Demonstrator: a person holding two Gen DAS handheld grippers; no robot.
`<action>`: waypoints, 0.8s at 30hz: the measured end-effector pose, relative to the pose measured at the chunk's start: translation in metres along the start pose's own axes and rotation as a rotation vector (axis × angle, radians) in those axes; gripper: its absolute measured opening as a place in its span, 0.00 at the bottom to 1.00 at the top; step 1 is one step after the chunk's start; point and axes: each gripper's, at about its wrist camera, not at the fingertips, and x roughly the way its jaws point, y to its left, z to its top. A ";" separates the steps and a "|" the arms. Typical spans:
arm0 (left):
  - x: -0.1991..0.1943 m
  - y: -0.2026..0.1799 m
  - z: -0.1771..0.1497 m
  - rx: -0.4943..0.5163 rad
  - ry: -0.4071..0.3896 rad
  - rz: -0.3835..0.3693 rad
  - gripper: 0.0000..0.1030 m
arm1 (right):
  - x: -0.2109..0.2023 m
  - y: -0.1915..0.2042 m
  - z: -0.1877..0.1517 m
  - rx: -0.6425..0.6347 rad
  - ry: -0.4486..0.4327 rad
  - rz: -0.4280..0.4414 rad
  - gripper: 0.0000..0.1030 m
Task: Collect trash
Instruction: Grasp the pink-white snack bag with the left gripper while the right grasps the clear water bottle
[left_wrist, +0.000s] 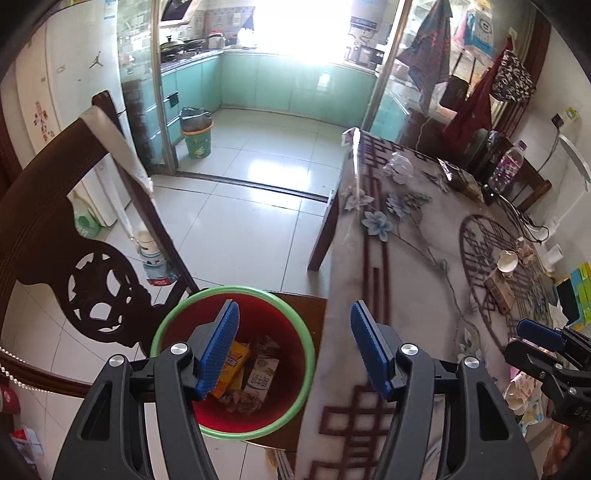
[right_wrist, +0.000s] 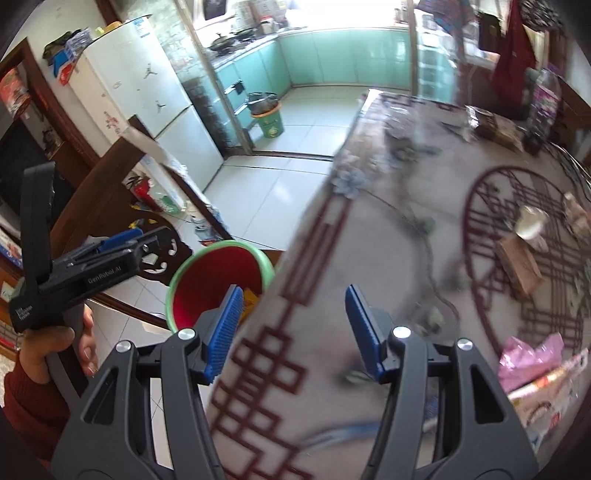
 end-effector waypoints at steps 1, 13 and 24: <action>0.000 -0.010 0.000 0.011 -0.001 -0.010 0.58 | -0.005 -0.010 -0.004 0.012 0.001 -0.012 0.55; 0.007 -0.187 -0.041 0.230 0.042 -0.191 0.58 | -0.080 -0.198 -0.061 0.252 0.004 -0.225 0.55; 0.020 -0.331 -0.093 0.461 0.145 -0.366 0.58 | -0.103 -0.315 -0.135 0.508 0.075 -0.207 0.55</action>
